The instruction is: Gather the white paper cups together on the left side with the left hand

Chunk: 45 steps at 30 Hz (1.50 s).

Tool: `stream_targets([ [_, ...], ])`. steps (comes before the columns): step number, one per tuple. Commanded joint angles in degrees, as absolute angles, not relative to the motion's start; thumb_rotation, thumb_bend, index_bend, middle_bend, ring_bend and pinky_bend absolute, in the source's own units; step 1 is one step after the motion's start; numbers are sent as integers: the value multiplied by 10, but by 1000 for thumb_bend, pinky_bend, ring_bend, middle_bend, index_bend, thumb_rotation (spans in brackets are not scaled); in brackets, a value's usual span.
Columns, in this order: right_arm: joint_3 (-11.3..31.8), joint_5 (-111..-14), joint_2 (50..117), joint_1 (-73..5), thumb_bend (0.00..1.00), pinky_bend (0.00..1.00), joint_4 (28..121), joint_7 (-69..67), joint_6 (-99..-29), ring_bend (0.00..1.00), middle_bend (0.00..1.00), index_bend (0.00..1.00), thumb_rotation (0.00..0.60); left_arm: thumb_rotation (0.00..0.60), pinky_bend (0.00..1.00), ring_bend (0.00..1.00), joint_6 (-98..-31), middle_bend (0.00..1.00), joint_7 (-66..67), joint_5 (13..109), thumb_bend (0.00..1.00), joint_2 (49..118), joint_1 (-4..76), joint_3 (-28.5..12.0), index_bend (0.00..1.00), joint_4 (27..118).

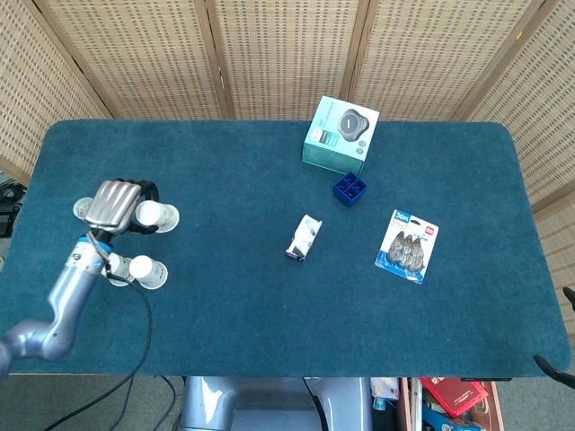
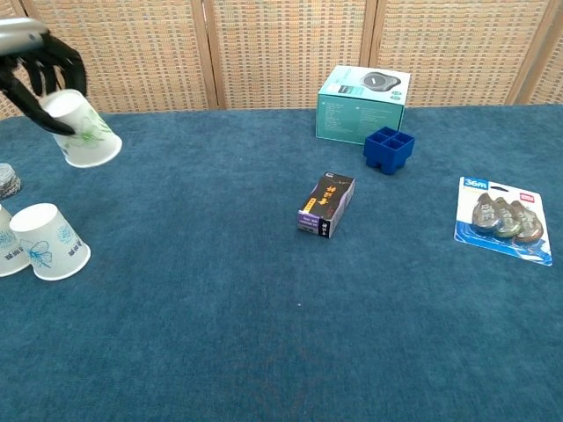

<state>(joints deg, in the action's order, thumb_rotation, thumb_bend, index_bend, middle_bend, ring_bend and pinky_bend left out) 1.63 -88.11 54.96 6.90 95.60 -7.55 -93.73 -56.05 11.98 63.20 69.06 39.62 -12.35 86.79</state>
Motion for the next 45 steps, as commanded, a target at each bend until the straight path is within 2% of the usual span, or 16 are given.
stream_targets([
  [1,14,-887,549,71,0,0,957,-75,-941,0,0,0,600,600,422,478,-614,502,8,753,97,579,321,-80,492,943],
  [5,11,-894,549,72,0,0,958,-76,-943,0,0,0,600,600,422,478,-638,501,-23,806,97,550,286,-45,492,938],
  [10,8,-901,550,73,0,0,957,-75,-947,0,0,0,600,600,422,478,-641,502,-72,837,97,553,268,-21,492,912],
  [23,8,-901,548,77,0,0,956,-81,-954,0,0,0,600,600,422,478,-625,502,-92,853,97,614,278,-18,492,854],
  [39,8,-900,545,77,0,0,955,-89,-955,0,0,0,600,600,422,475,-610,497,-75,828,97,631,280,-26,492,843],
  [40,8,-900,545,77,0,0,955,-89,-955,0,0,0,600,600,417,449,-606,466,-73,826,97,631,281,-25,492,843],
  [42,8,-900,545,77,0,0,955,-88,-955,0,0,0,600,600,379,340,-597,332,-76,823,97,627,283,-23,440,848],
  [44,8,-900,546,78,0,0,955,-88,-956,0,0,0,600,600,298,176,-588,123,-84,822,97,622,284,-22,275,854],
  [45,8,-900,546,78,0,0,955,-88,-956,0,0,0,600,600,272,133,-586,73,-90,822,97,620,285,-22,218,856],
])
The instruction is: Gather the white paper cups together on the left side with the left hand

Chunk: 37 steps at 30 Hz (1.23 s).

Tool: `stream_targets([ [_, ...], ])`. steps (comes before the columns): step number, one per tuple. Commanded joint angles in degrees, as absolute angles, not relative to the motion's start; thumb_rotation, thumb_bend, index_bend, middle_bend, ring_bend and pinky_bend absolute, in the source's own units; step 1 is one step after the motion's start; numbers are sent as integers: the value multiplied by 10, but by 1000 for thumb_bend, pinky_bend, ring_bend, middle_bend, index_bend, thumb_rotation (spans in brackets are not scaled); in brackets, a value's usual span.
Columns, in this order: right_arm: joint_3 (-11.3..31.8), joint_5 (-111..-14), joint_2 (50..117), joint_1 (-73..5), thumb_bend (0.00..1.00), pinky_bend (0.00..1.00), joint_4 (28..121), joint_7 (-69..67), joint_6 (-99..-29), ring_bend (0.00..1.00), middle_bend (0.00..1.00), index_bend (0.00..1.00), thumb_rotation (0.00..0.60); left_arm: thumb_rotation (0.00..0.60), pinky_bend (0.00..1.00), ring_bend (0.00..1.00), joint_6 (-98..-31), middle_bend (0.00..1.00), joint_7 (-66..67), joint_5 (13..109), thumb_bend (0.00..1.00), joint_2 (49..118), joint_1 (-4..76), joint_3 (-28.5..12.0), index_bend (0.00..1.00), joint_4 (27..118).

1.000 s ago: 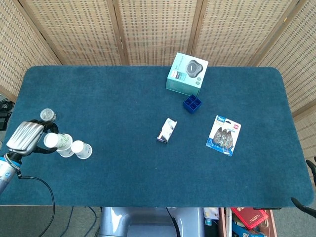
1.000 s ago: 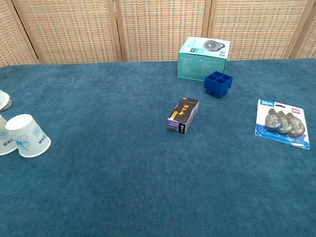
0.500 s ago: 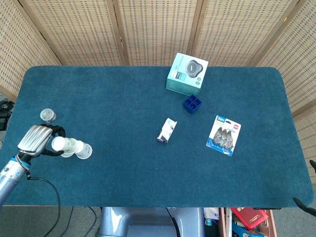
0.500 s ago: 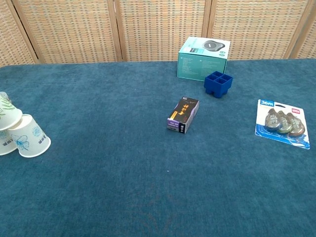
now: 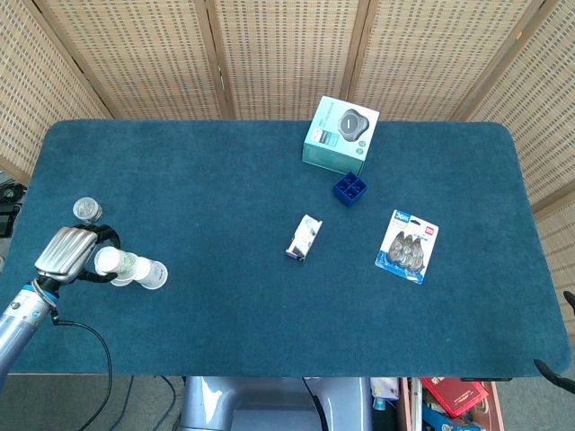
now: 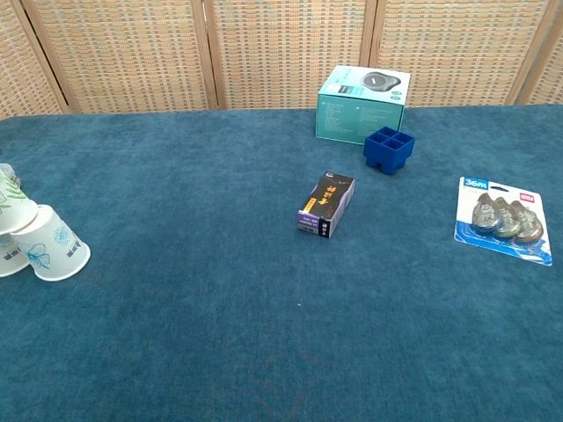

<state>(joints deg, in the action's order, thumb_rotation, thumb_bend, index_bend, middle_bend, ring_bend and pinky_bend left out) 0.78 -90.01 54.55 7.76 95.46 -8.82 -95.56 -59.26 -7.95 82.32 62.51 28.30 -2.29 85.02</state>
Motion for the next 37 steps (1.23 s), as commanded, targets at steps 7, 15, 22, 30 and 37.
stream_targets([
  [7,7,-901,546,78,0,0,955,-87,-957,0,0,0,600,600,168,0,-584,0,-110,828,97,602,285,-20,48,868],
  [15,6,-905,544,80,0,0,956,-90,-961,0,0,0,600,600,4,0,-620,0,-123,826,97,565,266,-27,0,896],
  [22,3,-915,542,84,0,0,955,-97,-972,0,0,0,600,600,0,0,-778,0,-90,804,95,535,162,-25,0,982],
  [30,0,-925,542,88,0,0,954,-98,-981,0,0,0,600,600,0,0,-878,0,-10,805,95,579,86,-5,0,1040],
  [37,0,-927,541,90,0,0,953,-104,-986,0,0,0,600,600,0,0,-883,0,6,828,95,579,72,3,0,1048],
])
